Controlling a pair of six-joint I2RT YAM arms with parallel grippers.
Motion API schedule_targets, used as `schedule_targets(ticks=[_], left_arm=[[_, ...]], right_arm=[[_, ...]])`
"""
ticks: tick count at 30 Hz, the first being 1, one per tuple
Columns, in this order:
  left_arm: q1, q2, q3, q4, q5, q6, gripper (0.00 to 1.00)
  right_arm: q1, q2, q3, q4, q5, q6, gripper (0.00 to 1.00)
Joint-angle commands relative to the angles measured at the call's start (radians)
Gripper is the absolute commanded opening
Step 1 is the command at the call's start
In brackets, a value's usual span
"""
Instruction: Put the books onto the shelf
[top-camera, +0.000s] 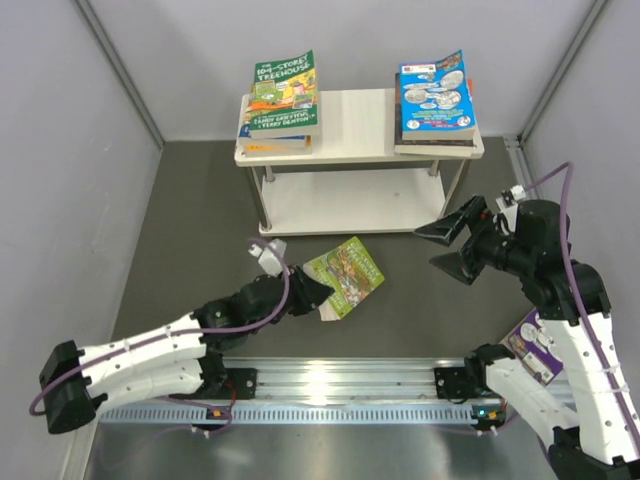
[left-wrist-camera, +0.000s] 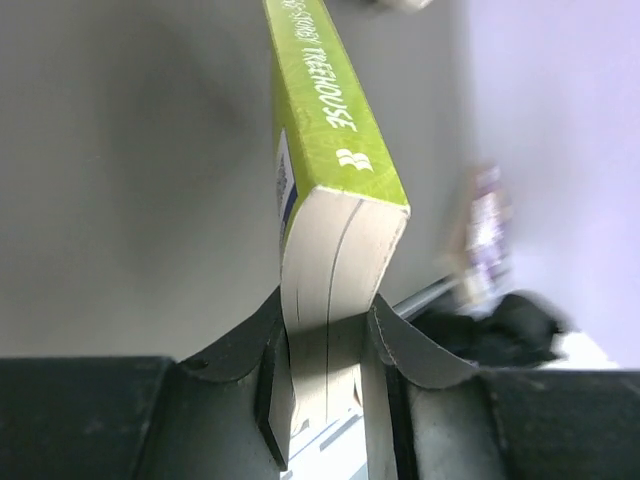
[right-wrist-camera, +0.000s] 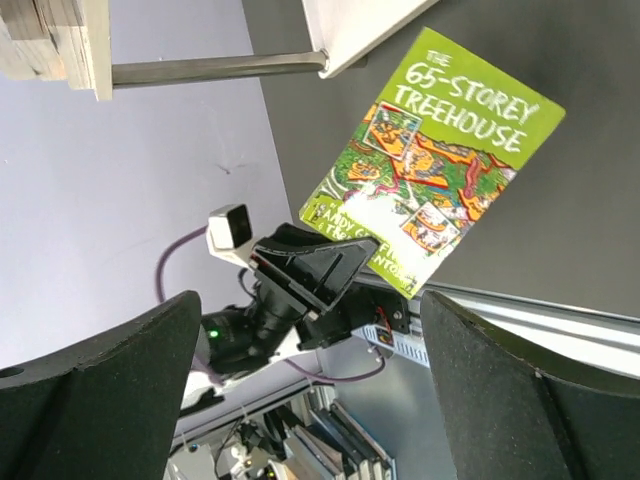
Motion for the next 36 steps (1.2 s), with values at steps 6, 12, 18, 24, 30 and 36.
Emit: schedule_targets(ticks=[6, 12, 18, 24, 30, 36], left_arm=[[0.013, -0.216, -0.369, 0.911, -0.272, -0.263, 0.0], [0.014, -0.051, -0.449, 1.25, -0.522, -0.191, 0.0], [0.103, 0.205, -0.415, 1.405, -0.634, -0.244, 0.0], [0.189, 0.536, -0.354, 1.617, -0.682, -0.339, 0.0], [0.247, 0.865, -0.184, 1.821, -0.589, -0.454, 0.0], [0.247, 1.011, -0.056, 1.821, -0.614, -0.494, 0.0]], right_arm=[[-0.011, -0.011, -0.046, 0.025, -0.077, -0.056, 0.88], [-0.013, -0.011, -0.066, 0.024, -0.115, -0.079, 0.87], [-0.013, -0.013, -0.078, 0.01, -0.141, -0.11, 0.86], [-0.013, -0.019, -0.095, -0.019, -0.147, -0.14, 0.84], [-0.014, -0.006, -0.083, -0.053, -0.141, -0.174, 0.83], [-0.02, 0.026, -0.067, -0.065, -0.138, -0.202, 0.82]])
